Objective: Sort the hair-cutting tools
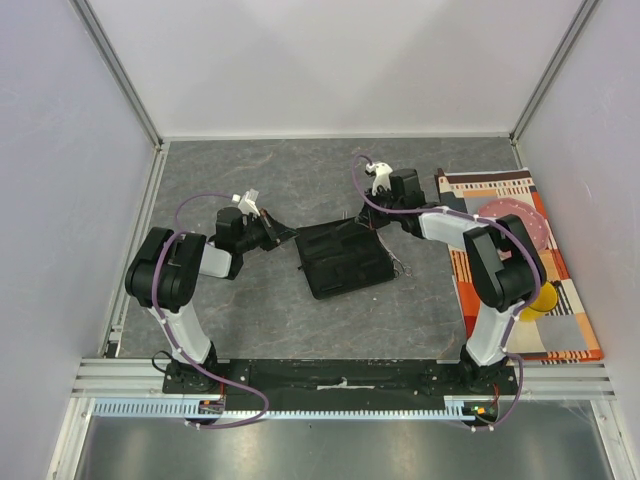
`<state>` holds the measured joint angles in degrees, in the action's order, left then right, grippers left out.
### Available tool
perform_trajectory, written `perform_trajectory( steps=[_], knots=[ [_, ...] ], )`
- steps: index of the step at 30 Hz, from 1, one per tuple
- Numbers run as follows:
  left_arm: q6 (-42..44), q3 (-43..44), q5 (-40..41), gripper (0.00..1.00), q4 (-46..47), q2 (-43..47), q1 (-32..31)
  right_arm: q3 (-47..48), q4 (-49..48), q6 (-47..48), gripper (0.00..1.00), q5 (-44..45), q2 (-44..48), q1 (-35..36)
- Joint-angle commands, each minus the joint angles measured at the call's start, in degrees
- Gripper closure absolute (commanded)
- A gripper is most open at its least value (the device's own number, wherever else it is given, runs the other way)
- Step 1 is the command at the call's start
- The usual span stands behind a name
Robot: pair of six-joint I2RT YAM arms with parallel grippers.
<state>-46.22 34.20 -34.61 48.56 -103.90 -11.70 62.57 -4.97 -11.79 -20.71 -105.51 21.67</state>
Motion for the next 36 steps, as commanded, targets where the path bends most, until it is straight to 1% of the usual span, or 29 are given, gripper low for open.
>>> perform_trajectory(
  steps=[1,8,14,18,19,20,23,24,26,29,33,36],
  knots=[
    [-1.33,1.58,-4.41,0.98,8.22,1.59,-1.04,-1.48,-2.15,-1.74,1.0,1.02,-3.47,2.5],
    [-1.95,1.58,-4.59,0.98,8.92,1.24,-1.13,-2.54,-4.52,-4.11,1.0,1.11,-4.43,3.2],
    [-2.12,1.22,-4.41,0.98,9.1,1.59,-1.13,-1.75,-3.73,-6.57,1.0,4.35,-6.28,3.46],
    [-2.39,0.7,-4.15,0.98,9.1,2.38,-1.22,-0.78,-0.67,-6.49,1.0,6.03,-6.28,3.38],
    [-2.39,0.61,-4.06,0.98,9.1,2.64,-1.22,-0.34,0.3,-6.49,0.95,6.81,-6.2,3.29],
    [-2.39,0.52,-3.89,0.98,9.1,2.73,-1.13,-0.25,1.53,-6.23,0.81,8.04,-5.85,3.46],
    [-2.12,0.35,-3.36,0.98,8.22,3.79,-1.21,-0.34,4.52,-5.26,0.52,10.51,-3.91,3.38],
    [-2.12,0.26,-3.1,0.98,8.14,3.96,-1.22,-0.25,4.88,-5.0,0.48,12.25,-2.78,3.38],
    [-2.12,0.08,-2.92,0.98,7.96,4.49,-1.13,-0.25,7.95,-4.21,0.41,13.93,-1.54,3.38],
    [-1.69,-0.18,-2.66,0.98,7.35,5.19,-1.13,-0.51,9.98,-3.5,0.38,17.36,1.53,3.29],
    [-1.16,-1.14,-1.52,0.98,6.47,6.51,-1.22,-1.39,12.87,-2.54,0.37,20.0,7.41,3.38],
    [-0.98,-2.37,-0.38,0.98,6.11,7.65,-1.22,-2.53,14.73,-2.62,0.37,19.92,11.1,3.38]
  ],
)
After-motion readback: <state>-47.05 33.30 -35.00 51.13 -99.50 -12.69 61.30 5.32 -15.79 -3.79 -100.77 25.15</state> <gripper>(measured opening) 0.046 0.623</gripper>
